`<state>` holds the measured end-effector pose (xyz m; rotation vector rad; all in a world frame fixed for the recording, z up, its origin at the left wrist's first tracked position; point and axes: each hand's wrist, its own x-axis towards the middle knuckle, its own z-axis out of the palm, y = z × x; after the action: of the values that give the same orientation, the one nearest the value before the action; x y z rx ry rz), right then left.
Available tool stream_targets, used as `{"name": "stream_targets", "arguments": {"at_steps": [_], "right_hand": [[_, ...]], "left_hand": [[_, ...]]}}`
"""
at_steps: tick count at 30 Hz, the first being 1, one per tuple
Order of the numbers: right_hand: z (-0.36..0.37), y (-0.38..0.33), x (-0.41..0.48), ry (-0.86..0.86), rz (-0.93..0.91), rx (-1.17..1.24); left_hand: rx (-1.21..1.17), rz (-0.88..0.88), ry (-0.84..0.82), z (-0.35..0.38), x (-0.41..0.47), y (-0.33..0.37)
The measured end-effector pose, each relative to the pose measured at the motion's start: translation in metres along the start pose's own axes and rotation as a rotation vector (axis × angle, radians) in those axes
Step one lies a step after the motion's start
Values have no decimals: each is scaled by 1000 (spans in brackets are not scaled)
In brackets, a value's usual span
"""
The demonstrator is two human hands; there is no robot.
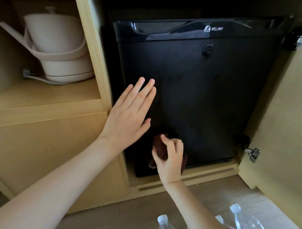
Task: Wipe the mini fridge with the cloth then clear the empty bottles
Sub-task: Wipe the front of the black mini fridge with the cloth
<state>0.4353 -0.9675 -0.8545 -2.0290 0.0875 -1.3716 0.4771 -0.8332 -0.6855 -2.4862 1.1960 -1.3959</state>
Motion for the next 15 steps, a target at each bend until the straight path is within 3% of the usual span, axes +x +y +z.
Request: {"name": "stream_targets", "arguments": {"at_steps": [3,6,12,15], "right_hand": [[-6,-11,17,200,293,193],[-3,-34,51,348,335,316],[17,-29,19,179,150,71],[15,-10,-11,144,256,66]], "left_hand": [[-22,-18,7,0,-1,1],[-51,-37,20,1,-1,1],[-53,-31,26,4,-2,0],[-56,-29,30,4,-3,0]]}}
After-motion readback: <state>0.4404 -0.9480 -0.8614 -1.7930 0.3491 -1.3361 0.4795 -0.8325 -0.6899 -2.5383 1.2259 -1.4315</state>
